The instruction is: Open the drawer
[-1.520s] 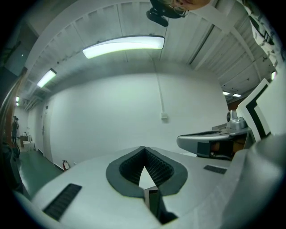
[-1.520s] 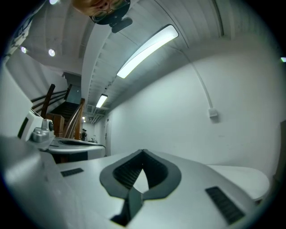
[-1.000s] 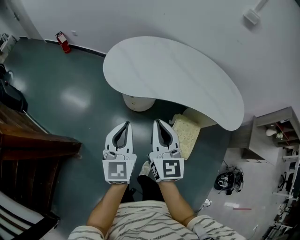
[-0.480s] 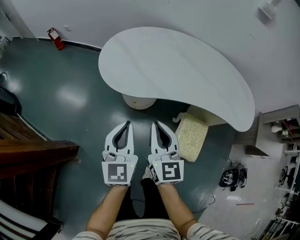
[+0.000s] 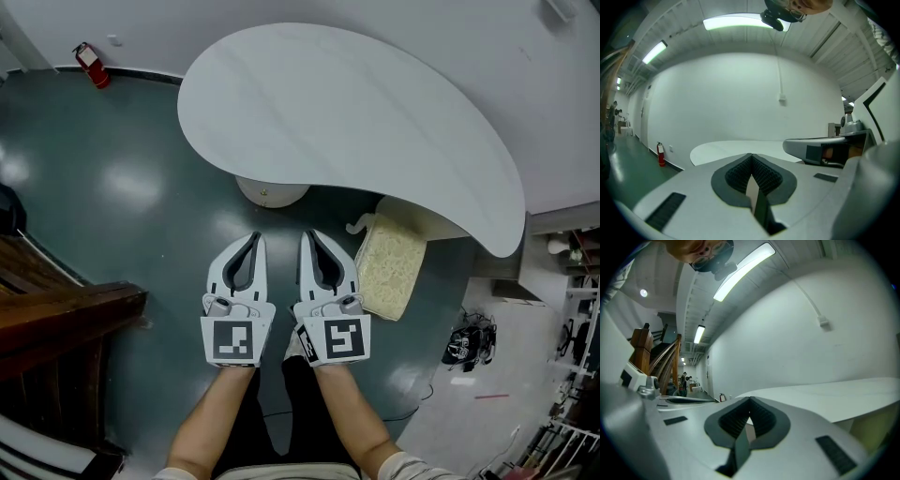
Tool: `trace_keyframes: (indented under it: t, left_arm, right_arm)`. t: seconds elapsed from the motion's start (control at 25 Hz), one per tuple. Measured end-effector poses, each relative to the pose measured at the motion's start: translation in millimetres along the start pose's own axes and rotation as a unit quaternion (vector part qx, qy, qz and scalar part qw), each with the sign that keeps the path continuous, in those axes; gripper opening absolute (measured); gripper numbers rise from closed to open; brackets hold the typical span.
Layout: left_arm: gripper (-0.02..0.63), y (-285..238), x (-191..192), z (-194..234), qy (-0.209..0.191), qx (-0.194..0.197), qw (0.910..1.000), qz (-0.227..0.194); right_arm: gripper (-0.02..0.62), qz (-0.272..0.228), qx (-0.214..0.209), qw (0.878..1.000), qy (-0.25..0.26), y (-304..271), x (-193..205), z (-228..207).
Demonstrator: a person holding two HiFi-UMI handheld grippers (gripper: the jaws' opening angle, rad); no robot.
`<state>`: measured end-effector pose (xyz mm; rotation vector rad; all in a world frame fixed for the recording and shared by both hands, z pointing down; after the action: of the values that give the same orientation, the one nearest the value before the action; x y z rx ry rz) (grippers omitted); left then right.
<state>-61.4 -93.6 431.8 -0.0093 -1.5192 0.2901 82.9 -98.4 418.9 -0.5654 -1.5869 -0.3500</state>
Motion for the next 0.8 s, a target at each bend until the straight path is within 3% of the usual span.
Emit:
trace_keyframes:
  t: [0.44, 0.8]
  left_arm:
    - [-0.005, -38, 69, 19, -0.009, 0.013, 0.9998, 0.010]
    - [-0.005, -75, 107, 18, -0.007, 0.026, 0.9996, 0.006]
  right_arm:
    - [0.014, 0.028, 0.012, 0.999, -0.017, -21, 76, -11]
    - [0.014, 0.028, 0.029, 0.999, -0.011, -36, 105, -28]
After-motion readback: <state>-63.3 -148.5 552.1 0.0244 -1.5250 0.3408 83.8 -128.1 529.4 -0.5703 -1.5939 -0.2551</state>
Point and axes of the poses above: the fingertips, and each gripper's own axes: y backward along the fingers, z to its left, x out of its underside, the point moved 9 cm from there along y, backward along the fingers, and after that the axes turned 10 degrees about -x, right-handed, at the moved point
